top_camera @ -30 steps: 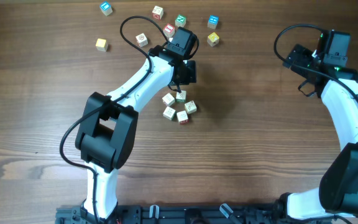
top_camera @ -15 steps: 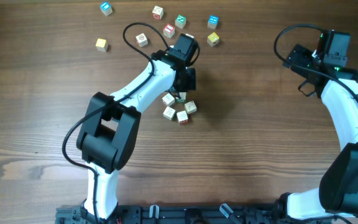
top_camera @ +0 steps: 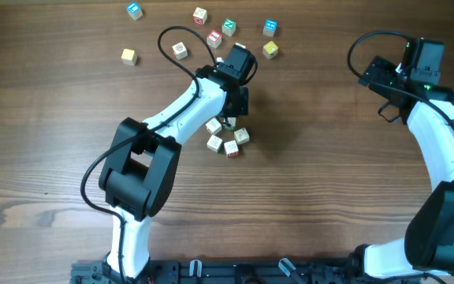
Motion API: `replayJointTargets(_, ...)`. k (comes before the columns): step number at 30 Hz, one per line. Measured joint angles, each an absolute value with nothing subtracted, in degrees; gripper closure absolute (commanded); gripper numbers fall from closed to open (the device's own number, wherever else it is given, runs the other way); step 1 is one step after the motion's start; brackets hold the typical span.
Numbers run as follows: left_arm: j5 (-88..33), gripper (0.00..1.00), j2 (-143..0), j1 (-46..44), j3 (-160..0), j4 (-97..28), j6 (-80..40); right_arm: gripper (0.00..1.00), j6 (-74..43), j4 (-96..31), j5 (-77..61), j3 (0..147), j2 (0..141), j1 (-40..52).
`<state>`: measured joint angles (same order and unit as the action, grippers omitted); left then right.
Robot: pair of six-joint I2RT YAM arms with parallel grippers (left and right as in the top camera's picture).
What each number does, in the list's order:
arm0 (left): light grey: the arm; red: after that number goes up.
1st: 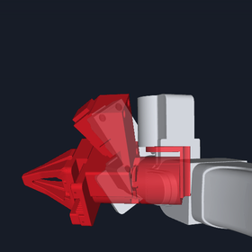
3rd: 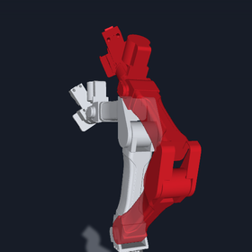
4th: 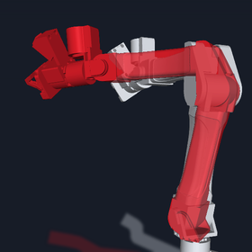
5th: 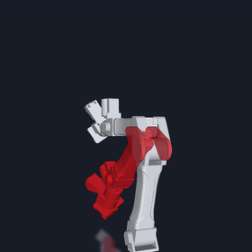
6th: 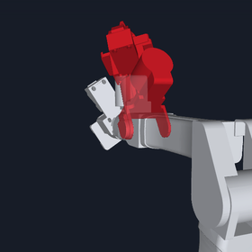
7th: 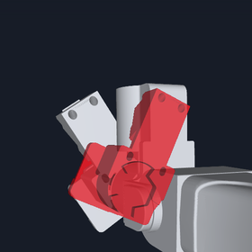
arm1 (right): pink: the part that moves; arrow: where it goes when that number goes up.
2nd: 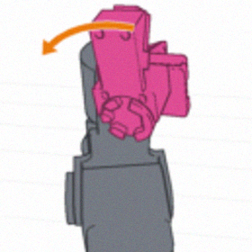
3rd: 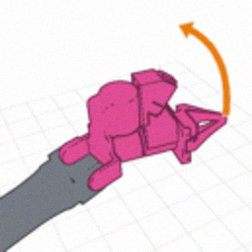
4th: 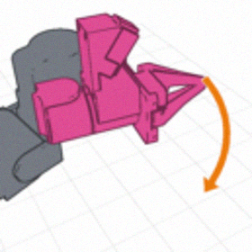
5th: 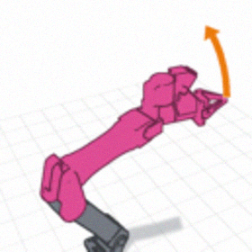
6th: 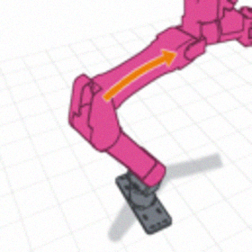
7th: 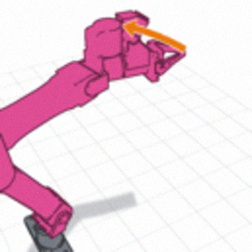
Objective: Form a circle
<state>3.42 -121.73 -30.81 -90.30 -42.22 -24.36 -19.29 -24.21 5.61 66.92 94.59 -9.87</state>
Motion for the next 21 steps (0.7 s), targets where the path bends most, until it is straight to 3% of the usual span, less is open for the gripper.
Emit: replayJointTargets(21, 3.6, 0.94, -121.7, -30.9, -90.3, -44.0, -24.3, 0.0, -19.3, -24.2, 5.6, 66.9, 94.6, -9.9)
